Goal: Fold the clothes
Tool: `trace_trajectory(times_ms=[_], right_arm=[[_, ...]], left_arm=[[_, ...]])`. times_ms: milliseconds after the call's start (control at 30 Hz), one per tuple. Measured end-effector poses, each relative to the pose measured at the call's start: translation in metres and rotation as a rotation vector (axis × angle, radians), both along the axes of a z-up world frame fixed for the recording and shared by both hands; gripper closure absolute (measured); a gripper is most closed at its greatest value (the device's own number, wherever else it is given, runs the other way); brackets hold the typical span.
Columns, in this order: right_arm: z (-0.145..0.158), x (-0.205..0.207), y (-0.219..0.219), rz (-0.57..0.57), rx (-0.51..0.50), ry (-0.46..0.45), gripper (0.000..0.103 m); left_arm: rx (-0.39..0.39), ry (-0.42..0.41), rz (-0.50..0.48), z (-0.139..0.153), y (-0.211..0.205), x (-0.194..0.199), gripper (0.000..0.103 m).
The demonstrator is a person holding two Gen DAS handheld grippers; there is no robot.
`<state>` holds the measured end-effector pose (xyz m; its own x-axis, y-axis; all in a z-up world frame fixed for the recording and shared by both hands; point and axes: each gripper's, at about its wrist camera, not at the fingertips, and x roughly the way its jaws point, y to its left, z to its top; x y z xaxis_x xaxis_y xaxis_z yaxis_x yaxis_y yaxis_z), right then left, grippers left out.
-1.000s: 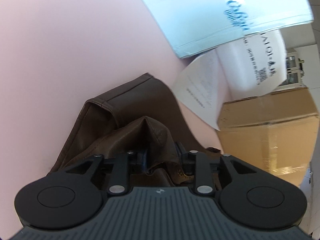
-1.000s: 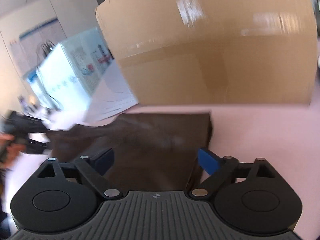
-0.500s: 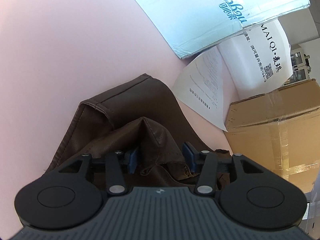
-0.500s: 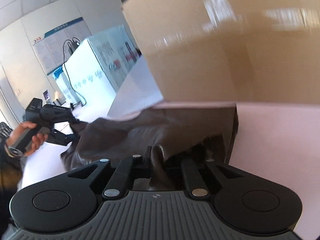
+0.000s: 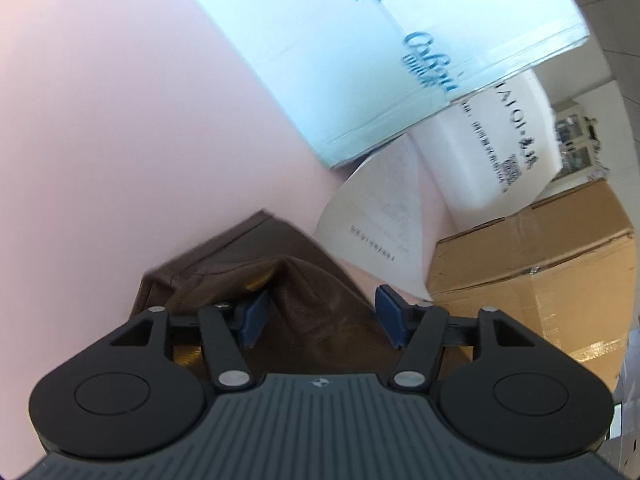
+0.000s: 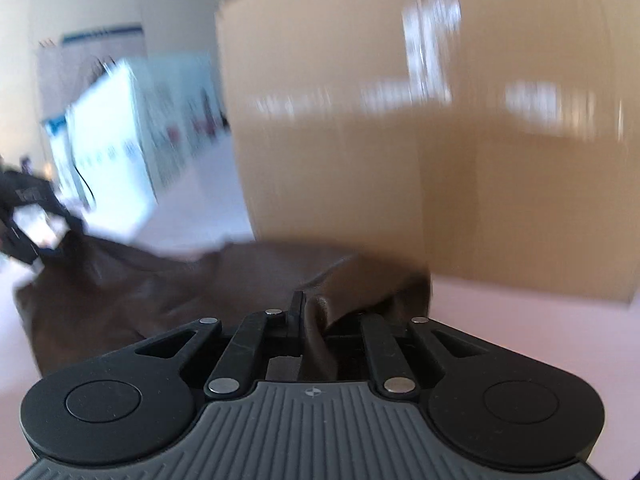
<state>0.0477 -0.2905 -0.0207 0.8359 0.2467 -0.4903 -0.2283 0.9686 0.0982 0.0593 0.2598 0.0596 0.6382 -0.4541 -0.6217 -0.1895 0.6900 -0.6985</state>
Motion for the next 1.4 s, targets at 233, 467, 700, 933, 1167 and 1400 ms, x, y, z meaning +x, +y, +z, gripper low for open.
trace_trajectory(times_ms=[233,467,700,933,1167,1400], right_arm=[[-0.005,-0.003,-0.017,-0.067,0.096,-0.005,0.031],[0.036,-0.052,0.002,-0.064,0.027,-0.334,0.019],[0.006,-0.035,0.053,0.271,0.027,0.012,0.008],[-0.012,-0.02,0.066,0.263,-0.084,0.083,0.0],[-0.013,-0.018,0.066,0.263,-0.107,0.08,0.0],[-0.014,-0.03,0.065,0.263,-0.117,0.076,0.0]], left_arm=[[0.5,-0.37,-0.045,0.06,-0.006,-0.049,0.022],[0.593,-0.573,-0.286,0.059,-0.052,-0.107,0.022],[0.572,-0.439,-0.546,0.001,-0.109,-0.091,0.022],[0.551,-0.392,-0.339,-0.028,-0.085,-0.045,0.023],[0.265,-0.453,-0.285,-0.004,-0.061,-0.023,0.022],[0.448,-0.168,-0.156,0.001,-0.09,0.01,0.023]])
